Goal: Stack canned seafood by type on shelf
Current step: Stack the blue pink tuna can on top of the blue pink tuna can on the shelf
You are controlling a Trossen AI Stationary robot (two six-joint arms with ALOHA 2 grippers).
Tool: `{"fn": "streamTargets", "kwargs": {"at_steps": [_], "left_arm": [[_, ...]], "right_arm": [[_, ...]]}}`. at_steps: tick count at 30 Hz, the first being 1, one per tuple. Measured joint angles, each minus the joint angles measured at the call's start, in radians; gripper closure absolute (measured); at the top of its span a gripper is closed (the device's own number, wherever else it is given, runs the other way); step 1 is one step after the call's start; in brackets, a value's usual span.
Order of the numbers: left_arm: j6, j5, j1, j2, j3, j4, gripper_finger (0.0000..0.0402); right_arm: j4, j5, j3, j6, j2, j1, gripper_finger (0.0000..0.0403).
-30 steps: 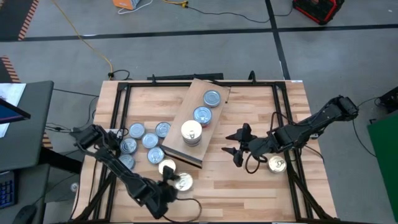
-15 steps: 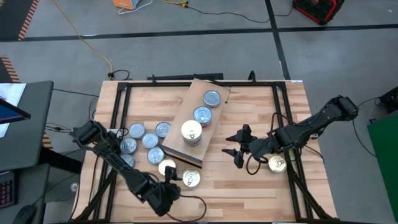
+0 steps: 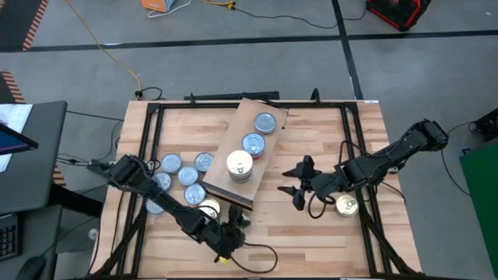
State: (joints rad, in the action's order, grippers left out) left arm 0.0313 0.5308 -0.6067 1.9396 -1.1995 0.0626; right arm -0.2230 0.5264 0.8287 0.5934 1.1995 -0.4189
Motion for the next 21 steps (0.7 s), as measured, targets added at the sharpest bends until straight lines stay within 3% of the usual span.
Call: {"fn": "streamTargets", "kwargs": {"at_steps": [7, 12, 15, 21], "left_arm": [[-0.003, -0.014, -0.032, -0.091, 0.0, 0.024, 0.0111], [-0.081, -0.034, -0.043, -0.13, -0.002, 0.235, 0.0111], [-0.054, -0.034, -0.039, -0.121, -0.001, 0.373, 0.0111], [0.056, 0.099, -0.037, -0.119, 0.0, 0.407, 0.0111]], "right_arm": [[-0.001, -0.012, 0.0, -0.008, 0.0, -0.006, 0.0117], [-0.004, -0.058, 0.0, -0.011, 0.0, -0.006, 0.0117], [-0.003, -0.059, 0.0, -0.01, 0.0, -0.006, 0.0117], [0.0, -0.058, 0.0, -0.013, 0.0, -0.006, 0.0117]]}}
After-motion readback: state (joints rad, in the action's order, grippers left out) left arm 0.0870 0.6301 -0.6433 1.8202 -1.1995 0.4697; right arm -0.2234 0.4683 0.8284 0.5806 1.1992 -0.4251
